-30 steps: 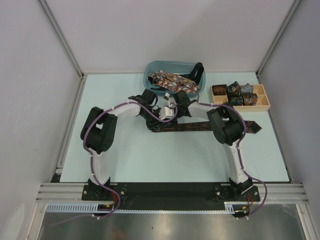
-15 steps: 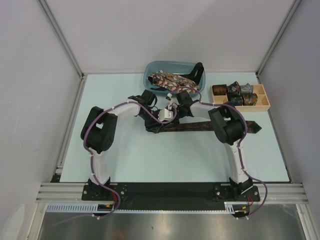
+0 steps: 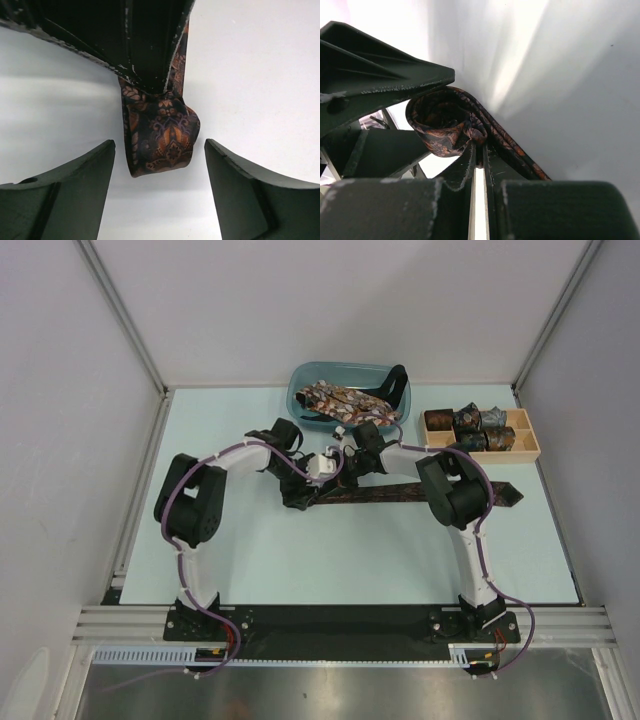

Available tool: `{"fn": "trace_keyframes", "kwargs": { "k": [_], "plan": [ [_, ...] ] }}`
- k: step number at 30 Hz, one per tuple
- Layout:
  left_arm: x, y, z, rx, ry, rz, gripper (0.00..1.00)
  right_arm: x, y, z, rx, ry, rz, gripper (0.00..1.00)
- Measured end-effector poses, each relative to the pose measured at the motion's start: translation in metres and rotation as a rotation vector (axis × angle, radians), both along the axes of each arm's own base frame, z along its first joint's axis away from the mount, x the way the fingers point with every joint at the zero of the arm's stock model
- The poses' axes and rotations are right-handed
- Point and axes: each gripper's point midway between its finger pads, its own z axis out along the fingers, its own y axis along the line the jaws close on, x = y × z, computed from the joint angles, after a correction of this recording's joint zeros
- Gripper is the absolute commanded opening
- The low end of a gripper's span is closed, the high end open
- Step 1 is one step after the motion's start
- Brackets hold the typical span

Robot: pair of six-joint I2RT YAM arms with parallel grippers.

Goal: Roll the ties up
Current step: Roll the tie at the center of the board.

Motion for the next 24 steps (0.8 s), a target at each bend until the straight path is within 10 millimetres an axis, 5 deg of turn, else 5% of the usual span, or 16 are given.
{"fn": "trace_keyframes", "kwargs": {
  "k": [8, 24],
  "plan": [
    [-0.001, 0.0, -0.005, -0.006, -0.011, 0.021, 0.93, 0.002, 0.002, 0.0, 0.002, 0.014, -0.019, 0.0],
    [0.013, 0.003, -0.005, -0.014, -0.048, 0.099, 0.5, 0.002, 0.004, 0.0, 0.007, 0.011, -0.018, 0.0]
  ]
}}
